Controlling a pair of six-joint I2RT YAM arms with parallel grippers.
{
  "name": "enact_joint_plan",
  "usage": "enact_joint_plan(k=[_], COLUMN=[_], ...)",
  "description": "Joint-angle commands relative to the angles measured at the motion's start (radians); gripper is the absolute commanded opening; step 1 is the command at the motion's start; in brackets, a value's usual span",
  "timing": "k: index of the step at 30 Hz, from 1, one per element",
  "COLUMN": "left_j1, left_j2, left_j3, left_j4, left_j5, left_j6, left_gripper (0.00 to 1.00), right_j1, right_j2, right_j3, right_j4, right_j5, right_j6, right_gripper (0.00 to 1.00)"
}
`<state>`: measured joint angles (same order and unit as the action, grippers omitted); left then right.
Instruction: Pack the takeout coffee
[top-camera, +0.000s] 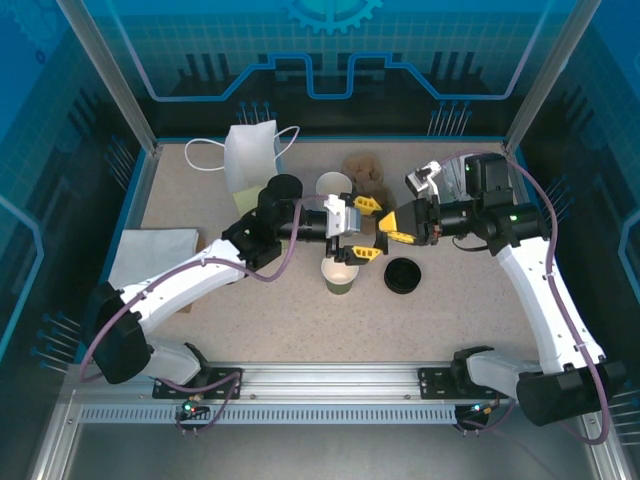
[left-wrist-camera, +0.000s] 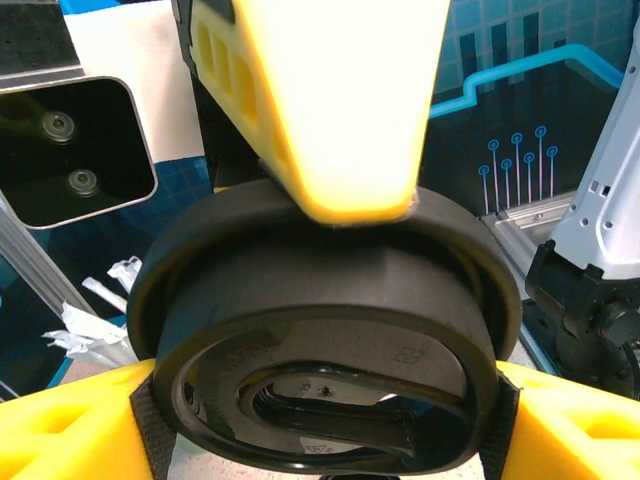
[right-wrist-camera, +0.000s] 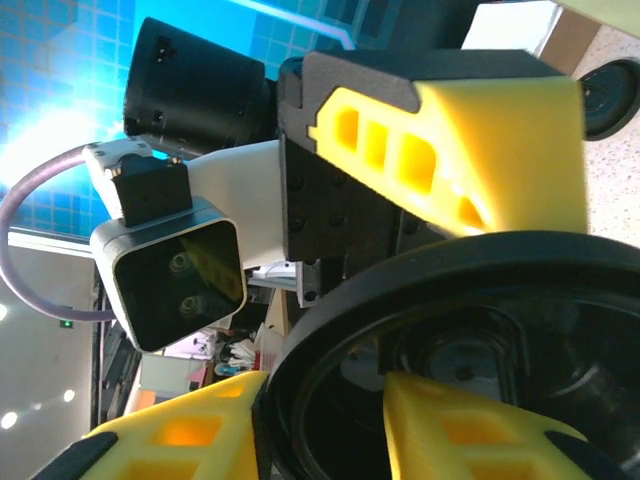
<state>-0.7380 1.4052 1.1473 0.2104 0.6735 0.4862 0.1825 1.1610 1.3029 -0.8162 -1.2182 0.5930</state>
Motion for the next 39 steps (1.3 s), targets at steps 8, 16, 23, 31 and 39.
enact_joint_plan(k=[8, 16, 23, 31, 39], left_j1=[-0.006, -0.008, -0.022, -0.039, -0.05], left_j2=[-0.137, -0.129, -0.028, 0.103, 0.223], left_j3=[-0.035, -0.012, 0.098, 0.235, 0.346], left_j4=[-0.513, -0.8, -1.015, -1.135, -1.173], left_j5=[-0.205, -0.381, -0.528, -0.596, -0.621], left_j6=[0.139, 0.171, 0.214, 0.26, 0.302], left_gripper=[0.75, 0.75, 0.74, 0.73, 0.72], right_j1=[-0.025, -0.018, -0.017, -0.016, -0.032], right_j2=[-0.004, -0.003, 0.008, 0.012, -0.02], right_j3=[-0.037, -0.111, -0.161, -0.208, -0.251], right_j4=[-0.207, -0.256, -0.29, -0.285, -0.26], right_j5=[0.368, 0.651, 0.784, 0.85, 0.901], right_j6=[-0.151, -0.17, -0.207, -0.228, -0.23], right_gripper=[0.54, 0.53, 0.52, 0.52, 0.59])
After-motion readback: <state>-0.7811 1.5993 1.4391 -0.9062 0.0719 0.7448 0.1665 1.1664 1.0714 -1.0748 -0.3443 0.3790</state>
